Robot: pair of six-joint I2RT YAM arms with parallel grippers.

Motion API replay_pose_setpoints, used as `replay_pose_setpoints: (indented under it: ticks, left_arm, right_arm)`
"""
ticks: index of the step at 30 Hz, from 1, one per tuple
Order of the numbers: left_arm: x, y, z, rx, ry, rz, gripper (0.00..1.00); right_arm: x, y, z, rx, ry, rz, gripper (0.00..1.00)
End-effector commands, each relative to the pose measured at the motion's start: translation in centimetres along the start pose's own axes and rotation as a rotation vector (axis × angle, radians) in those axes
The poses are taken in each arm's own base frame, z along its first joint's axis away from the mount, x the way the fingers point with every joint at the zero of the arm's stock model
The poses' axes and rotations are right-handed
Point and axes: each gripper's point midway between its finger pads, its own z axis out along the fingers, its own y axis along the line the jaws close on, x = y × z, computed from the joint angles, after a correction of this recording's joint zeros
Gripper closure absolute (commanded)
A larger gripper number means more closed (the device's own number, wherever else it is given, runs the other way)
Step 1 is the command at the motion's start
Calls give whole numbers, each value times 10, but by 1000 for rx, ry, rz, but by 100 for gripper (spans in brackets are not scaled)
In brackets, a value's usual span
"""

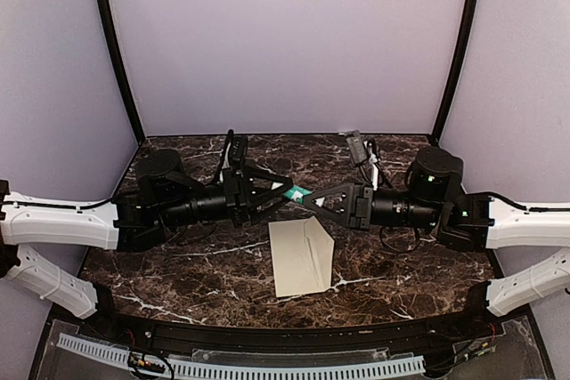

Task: Place the letter into the envelope and seal it
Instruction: Unscrew the solid glue.

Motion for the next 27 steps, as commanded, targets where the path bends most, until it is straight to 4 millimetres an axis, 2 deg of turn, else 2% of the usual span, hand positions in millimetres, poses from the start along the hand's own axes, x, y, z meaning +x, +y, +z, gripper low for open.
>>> replay_pose_setpoints:
  ticks: [1,10,16,18,22,24,27]
  left_arm:
    - [0,-17,5,47,23,25,47]
    - [1,-19,8,80,26,14,71]
    - [3,-19,9,87,39,13,93]
    - [2,-19,7,85,32,17,98]
    - [-4,-16,-1,63,-19,20,100]
    - [-7,-12,-5,39,-46,18,100]
    - [-9,-10,-9,30,-65,14,100]
  right_arm:
    - [-12,9,0,-37,-43,-17,94]
    - [-10,7,0,-25,-38,-16,95]
    - [-12,5,0,-8,-45,-14,93]
    - [-13,5,-1,-4,-45,-13,81]
    - [-15,8,-7,-5,-57,-27,52]
    - [-14,10,-10,-13,-56,-44,47]
    - [-10,10,-11,-15,-39,-57,50]
